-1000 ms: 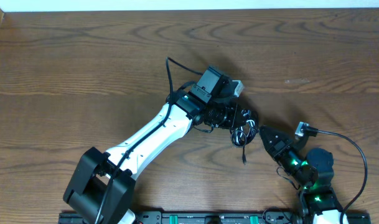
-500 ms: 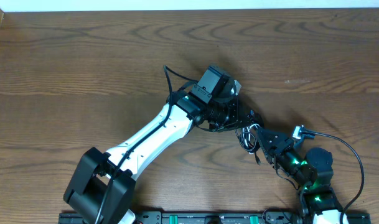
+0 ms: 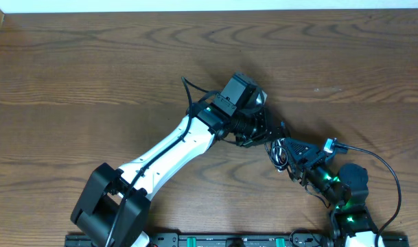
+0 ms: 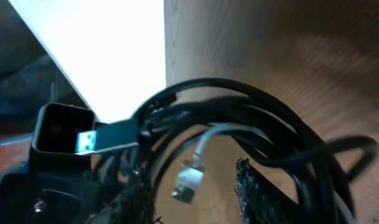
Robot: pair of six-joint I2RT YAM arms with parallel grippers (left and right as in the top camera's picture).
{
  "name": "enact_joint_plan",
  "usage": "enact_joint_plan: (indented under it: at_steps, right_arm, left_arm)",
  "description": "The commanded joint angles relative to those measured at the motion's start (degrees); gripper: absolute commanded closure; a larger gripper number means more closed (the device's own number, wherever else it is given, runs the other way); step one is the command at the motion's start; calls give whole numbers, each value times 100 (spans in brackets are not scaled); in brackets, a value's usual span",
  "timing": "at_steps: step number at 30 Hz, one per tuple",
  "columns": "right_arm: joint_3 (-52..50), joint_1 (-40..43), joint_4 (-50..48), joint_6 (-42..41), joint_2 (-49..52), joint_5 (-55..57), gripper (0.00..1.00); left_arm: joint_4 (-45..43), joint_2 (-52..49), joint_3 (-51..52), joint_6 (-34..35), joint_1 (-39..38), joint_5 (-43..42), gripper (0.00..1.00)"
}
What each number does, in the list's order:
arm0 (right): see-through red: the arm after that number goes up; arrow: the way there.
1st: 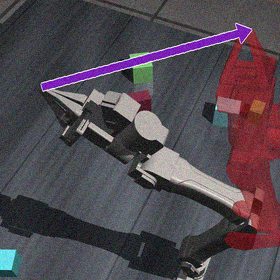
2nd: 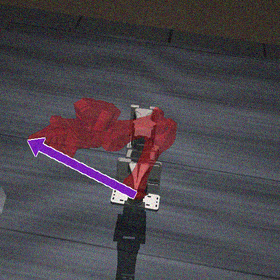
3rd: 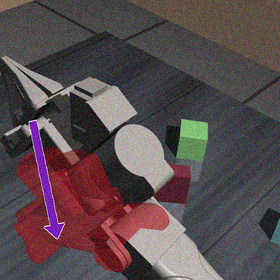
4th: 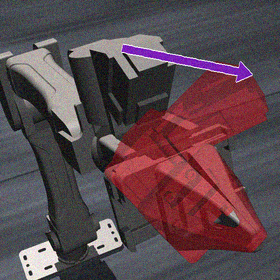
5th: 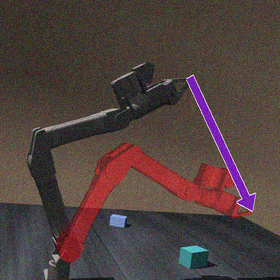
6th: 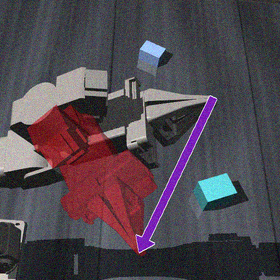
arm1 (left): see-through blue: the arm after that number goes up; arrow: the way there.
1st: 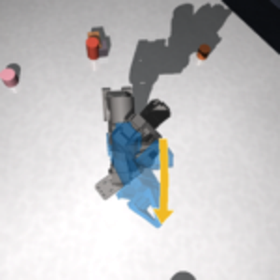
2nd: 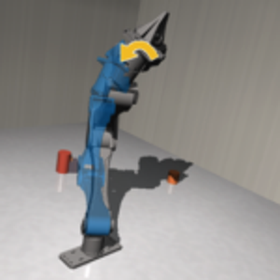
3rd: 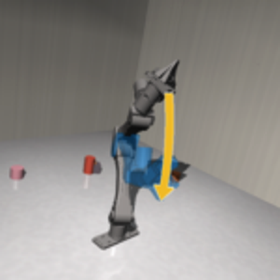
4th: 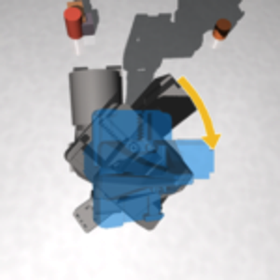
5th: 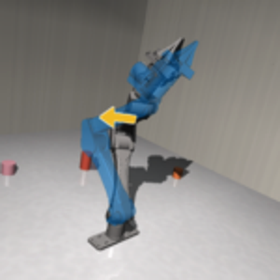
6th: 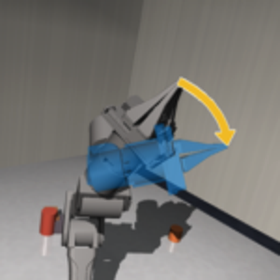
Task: Untangle cables
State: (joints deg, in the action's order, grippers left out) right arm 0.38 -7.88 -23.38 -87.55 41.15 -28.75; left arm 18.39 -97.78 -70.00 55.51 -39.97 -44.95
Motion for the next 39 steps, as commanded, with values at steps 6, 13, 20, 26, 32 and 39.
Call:
enact_joint_plan:
  at_steps: [6, 13, 20, 26, 32, 39]
  right_arm:
    - [-7, 28, 28, -474, 55, 162, 58]
    - [-7, 31, -125, -74, 55, 391, 67]
    - [-7, 35, 212, 2253, 55, 734, 63]
    - [-7, 35, 1353, 2865, 55, 809, 60]
    - [-7, 33, 1510, 3152, 55, 695, 51]
    - [-7, 33, 1661, 3497, 55, 457, 46]
  left_arm:
    - [-391, 66, -146, 334, -28, -490, 92]
    - [-396, 66, -146, 52, -61, -514, 93]
    - [-393, 66, -146, -1759, -59, -192, 93]
    - [-538, 66, -146, -1757, 46, -326, 92]
    - [-603, 66, -146, -2074, 144, -409, 92]
    - [214, 66, -146, -2011, 138, 1043, 38]
